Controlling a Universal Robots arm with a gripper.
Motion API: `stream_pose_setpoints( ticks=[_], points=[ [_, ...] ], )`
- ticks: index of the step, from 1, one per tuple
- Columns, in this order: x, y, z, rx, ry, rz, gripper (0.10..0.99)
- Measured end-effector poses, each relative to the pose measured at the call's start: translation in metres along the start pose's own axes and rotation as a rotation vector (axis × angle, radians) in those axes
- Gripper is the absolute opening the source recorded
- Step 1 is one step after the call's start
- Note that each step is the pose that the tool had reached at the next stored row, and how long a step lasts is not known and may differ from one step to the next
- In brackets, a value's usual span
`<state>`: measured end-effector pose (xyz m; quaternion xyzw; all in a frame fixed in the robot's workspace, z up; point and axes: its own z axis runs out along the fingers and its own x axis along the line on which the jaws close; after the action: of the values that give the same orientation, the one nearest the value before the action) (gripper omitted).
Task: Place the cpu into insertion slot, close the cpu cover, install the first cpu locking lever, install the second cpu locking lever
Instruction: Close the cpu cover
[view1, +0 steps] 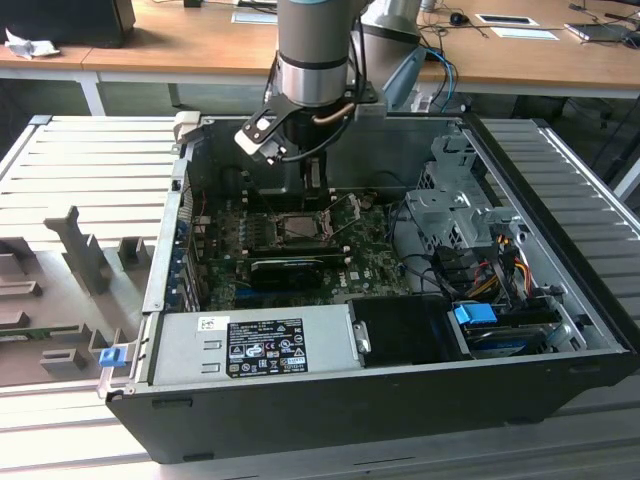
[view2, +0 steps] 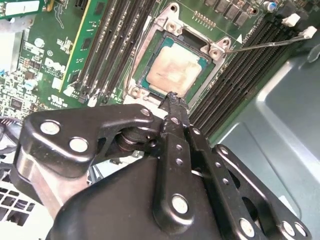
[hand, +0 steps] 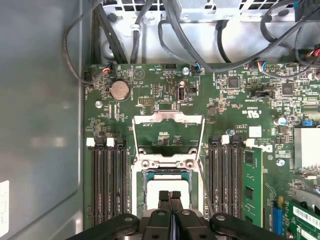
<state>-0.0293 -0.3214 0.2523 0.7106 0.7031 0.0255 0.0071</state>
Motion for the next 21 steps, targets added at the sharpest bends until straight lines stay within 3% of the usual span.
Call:
stream_pose_setpoints(
  ticks=[12, 17, 18, 20, 21],
  points=[
    [0.0009, 0.0006, -0.0126, 0.0, -0.0055, 0.0, 0.106],
    [0.0009, 0.0037, -0.0135, 0.001, -0.007, 0.0, 0.106],
    [0.001, 0.0093, -0.0132, 0.002, -0.0074, 0.0, 0.106],
    [0.001, 0.029, -0.0122, 0.003, -0.0078, 0.0, 0.106],
    [0.0011, 0.0308, -0.0121, 0.003, -0.0078, 0.0, 0.106]
  ],
)
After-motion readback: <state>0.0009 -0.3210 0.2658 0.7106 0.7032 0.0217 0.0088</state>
